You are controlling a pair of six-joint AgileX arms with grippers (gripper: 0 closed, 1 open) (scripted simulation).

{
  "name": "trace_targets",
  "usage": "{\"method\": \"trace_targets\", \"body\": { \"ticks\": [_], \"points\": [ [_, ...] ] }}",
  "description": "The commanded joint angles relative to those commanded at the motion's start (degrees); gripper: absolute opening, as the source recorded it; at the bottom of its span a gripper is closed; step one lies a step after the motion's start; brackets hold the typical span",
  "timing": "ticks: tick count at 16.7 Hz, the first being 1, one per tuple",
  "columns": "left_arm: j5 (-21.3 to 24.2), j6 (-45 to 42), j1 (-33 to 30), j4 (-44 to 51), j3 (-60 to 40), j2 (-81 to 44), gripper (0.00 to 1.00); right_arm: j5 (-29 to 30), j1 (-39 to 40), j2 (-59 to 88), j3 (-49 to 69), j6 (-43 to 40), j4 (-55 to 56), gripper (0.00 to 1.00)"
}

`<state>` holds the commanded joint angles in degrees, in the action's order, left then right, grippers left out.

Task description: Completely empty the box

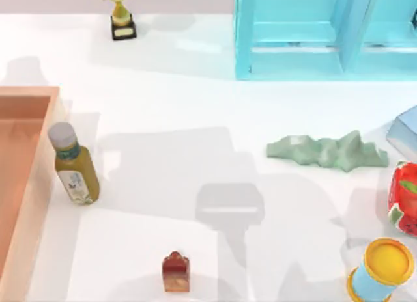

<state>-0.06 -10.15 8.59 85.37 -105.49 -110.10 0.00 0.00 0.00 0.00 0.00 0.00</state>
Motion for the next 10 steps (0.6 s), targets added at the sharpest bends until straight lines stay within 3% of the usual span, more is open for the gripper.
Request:
{"method": "trace_targets", "body": {
  "ticks": [6, 10],
  "points": [
    [-0.77, -0.61, -1.74, -0.14, -1.59, -2.5, 0.0, 0.0, 0.0, 0.0, 0.0, 0.0, 0.0, 1.0],
    [-2.71, 3.2, -11.31, -4.38, -7.82, -10.4, 0.0, 0.0, 0.0, 0.0, 0.0, 0.0, 0.0, 1.0]
  ]
}}
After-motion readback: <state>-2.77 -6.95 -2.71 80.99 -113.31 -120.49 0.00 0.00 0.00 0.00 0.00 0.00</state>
